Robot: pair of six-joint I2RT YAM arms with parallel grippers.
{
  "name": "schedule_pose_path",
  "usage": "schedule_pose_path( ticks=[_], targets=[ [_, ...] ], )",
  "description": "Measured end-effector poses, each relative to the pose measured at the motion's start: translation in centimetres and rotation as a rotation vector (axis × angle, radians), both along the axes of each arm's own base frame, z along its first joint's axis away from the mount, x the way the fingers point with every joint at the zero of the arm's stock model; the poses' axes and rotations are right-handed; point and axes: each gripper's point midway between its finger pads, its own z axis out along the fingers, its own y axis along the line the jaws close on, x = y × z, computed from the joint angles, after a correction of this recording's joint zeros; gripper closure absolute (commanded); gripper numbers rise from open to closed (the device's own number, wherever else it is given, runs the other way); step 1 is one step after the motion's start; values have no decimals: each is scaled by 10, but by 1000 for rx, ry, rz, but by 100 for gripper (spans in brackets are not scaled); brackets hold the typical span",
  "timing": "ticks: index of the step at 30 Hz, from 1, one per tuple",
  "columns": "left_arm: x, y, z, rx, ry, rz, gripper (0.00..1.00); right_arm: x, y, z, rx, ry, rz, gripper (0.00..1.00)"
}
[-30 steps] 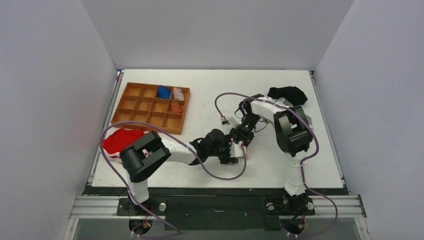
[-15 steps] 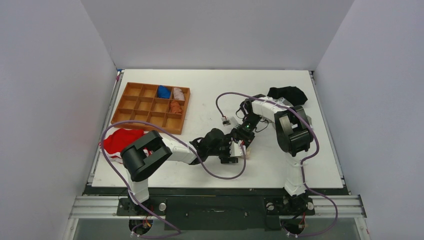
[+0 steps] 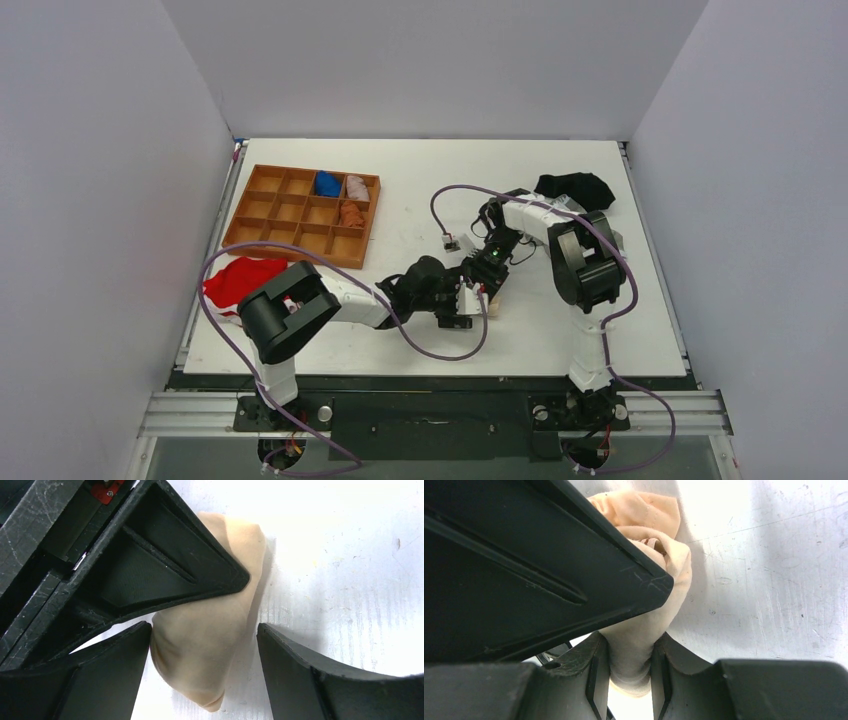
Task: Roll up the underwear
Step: Roll the underwear to the center of the board.
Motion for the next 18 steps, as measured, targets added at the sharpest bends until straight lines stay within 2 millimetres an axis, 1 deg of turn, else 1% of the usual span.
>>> schedule_pose_path(
  ticks=[7,18],
  targets=[
    [-1,0,-1,-1,6,-5,21,0,0,0,11,-2,11,100],
    [-1,-9,-2,10,20,3,22,2,-5,0,32,2,17,100]
  ],
)
